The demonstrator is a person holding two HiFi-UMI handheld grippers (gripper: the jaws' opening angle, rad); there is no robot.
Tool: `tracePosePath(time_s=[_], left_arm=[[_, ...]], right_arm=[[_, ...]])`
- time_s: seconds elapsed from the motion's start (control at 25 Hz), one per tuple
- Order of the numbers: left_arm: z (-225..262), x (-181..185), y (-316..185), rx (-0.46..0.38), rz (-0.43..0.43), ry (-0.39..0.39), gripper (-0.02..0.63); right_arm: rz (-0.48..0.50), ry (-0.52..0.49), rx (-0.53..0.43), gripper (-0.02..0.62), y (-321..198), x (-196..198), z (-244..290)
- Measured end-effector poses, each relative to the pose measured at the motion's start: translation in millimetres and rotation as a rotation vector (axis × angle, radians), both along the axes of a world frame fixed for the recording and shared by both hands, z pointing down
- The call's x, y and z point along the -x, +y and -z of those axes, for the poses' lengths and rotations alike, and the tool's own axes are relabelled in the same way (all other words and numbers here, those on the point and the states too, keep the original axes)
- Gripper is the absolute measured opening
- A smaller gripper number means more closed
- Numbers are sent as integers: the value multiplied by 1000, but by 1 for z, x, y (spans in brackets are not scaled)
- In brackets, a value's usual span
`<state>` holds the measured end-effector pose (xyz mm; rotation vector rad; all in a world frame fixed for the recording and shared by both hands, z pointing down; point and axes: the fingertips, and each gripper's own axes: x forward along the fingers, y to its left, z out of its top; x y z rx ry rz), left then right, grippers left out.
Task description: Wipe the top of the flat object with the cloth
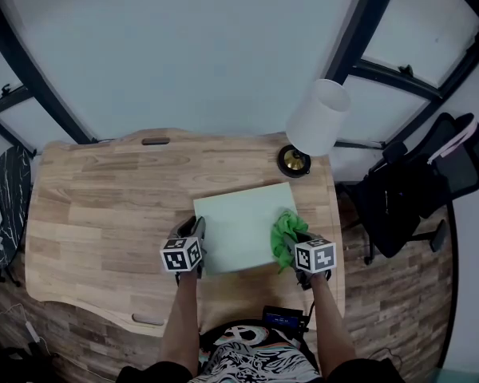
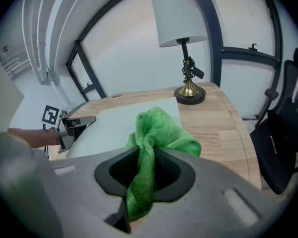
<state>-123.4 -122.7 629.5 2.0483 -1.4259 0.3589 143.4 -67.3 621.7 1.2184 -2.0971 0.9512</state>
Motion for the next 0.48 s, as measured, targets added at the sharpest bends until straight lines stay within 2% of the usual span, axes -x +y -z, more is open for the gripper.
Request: tracePosePath(time_s=[0.48], left_arm=[[3,0,-2,-22,-3,13,95]], right_arm=[[21,3,56,72,-8,2,2]])
